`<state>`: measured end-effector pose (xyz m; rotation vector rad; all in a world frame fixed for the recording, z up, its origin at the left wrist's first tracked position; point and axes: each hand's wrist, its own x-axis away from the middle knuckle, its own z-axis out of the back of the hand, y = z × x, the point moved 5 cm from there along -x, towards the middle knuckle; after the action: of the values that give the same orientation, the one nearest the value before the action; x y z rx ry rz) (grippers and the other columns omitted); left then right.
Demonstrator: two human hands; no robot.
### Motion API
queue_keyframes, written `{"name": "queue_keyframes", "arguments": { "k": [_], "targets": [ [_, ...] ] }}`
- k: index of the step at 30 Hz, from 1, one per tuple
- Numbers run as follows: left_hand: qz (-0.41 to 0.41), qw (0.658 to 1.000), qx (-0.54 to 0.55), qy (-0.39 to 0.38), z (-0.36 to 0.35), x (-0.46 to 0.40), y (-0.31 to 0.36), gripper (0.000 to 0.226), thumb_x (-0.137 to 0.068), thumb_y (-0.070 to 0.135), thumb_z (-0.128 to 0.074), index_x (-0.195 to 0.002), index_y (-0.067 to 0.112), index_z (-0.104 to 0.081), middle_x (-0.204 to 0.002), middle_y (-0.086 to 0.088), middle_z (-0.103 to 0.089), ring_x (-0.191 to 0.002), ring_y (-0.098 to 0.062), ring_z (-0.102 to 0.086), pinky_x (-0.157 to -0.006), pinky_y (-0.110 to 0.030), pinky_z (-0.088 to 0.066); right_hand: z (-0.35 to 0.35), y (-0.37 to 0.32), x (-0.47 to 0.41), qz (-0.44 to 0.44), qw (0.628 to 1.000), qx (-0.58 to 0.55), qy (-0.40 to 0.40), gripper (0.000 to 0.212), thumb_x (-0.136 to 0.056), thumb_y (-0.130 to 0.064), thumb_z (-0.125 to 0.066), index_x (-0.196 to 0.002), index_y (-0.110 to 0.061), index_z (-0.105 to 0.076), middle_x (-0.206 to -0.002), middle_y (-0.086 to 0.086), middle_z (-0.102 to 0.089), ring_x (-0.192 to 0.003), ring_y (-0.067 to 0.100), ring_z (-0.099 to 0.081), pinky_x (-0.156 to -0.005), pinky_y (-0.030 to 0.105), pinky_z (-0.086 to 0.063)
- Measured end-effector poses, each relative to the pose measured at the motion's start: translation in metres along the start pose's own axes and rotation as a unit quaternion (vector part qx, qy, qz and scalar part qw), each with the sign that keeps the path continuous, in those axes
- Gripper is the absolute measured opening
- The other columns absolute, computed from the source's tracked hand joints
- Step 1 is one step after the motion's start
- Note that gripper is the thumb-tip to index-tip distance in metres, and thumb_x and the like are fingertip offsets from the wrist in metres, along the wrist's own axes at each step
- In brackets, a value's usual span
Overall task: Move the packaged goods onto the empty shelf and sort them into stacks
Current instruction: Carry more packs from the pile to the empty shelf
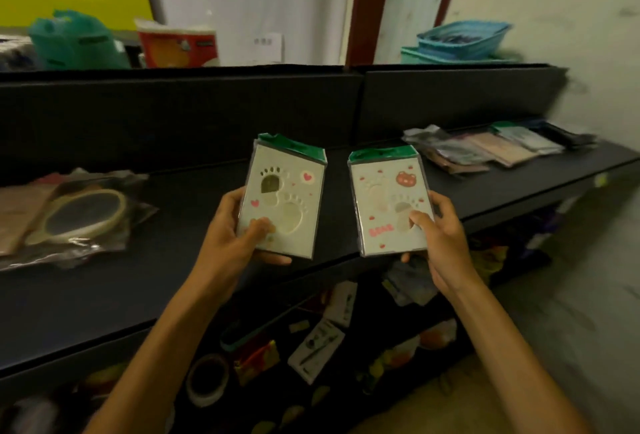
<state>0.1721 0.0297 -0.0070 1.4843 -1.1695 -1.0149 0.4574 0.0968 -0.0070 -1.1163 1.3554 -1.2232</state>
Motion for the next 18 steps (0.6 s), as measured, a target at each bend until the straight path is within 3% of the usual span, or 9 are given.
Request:
{"name": "queue_keyframes", "arguments": {
  "k": [4, 8, 13, 18],
  "targets": [
    [-0.014, 1.000, -0.013, -0.013, -0.082, -0.007, -0.015, 0.054, -0.090, 0.004, -0.054, -0.133, 0.033, -0.038, -0.129, 0.000, -0.051, -0.103, -0.028, -0.064, -0.059, -0.037, -0.059, 0.090, -0.001, -0.016, 0.011, 0.999, 0.005, 0.031, 0.032, -0.094, -0.008, -0.053, -0.123, -0.021, -0.045, -0.103, 0.001, -0.065, -0.066, 0.014, -0.069, -0.036, 0.028, -0.047],
    [-0.035, 0.998, -0.010, -0.047, -0.161, -0.020, -0.029, 0.063, -0.091, 0.002, -0.053, -0.140, 0.035, -0.033, -0.132, 0.005, -0.048, -0.108, -0.026, -0.062, -0.059, -0.040, -0.059, 0.172, 0.002, -0.027, 0.010, 0.997, 0.017, 0.073, 0.034, -0.094, -0.009, -0.053, -0.125, -0.023, -0.046, -0.103, -0.006, -0.065, -0.069, 0.008, -0.070, -0.040, 0.028, -0.052],
    [-0.031, 0.995, -0.009, -0.097, -0.243, -0.036, -0.044, 0.066, -0.091, 0.002, -0.053, -0.143, 0.035, -0.030, -0.134, 0.003, -0.049, -0.108, -0.026, -0.062, -0.059, -0.041, -0.059, 0.251, 0.006, -0.041, 0.009, 0.992, 0.014, 0.122, 0.035, -0.094, -0.010, -0.054, -0.126, -0.023, -0.046, -0.109, 0.000, -0.064, -0.090, 0.026, -0.068, -0.043, 0.023, -0.051],
    [-0.022, 0.991, -0.001, -0.129, -0.306, -0.058, -0.057, 0.064, -0.091, -0.001, -0.053, -0.142, 0.031, -0.032, -0.130, 0.002, -0.051, -0.104, -0.025, -0.064, -0.057, -0.040, -0.059, 0.303, 0.006, -0.061, 0.014, 0.988, 0.017, 0.153, 0.034, -0.094, -0.008, -0.053, -0.122, -0.025, -0.046, -0.107, 0.002, -0.064, -0.070, 0.017, -0.070, -0.037, 0.029, -0.049]
  ]
}}
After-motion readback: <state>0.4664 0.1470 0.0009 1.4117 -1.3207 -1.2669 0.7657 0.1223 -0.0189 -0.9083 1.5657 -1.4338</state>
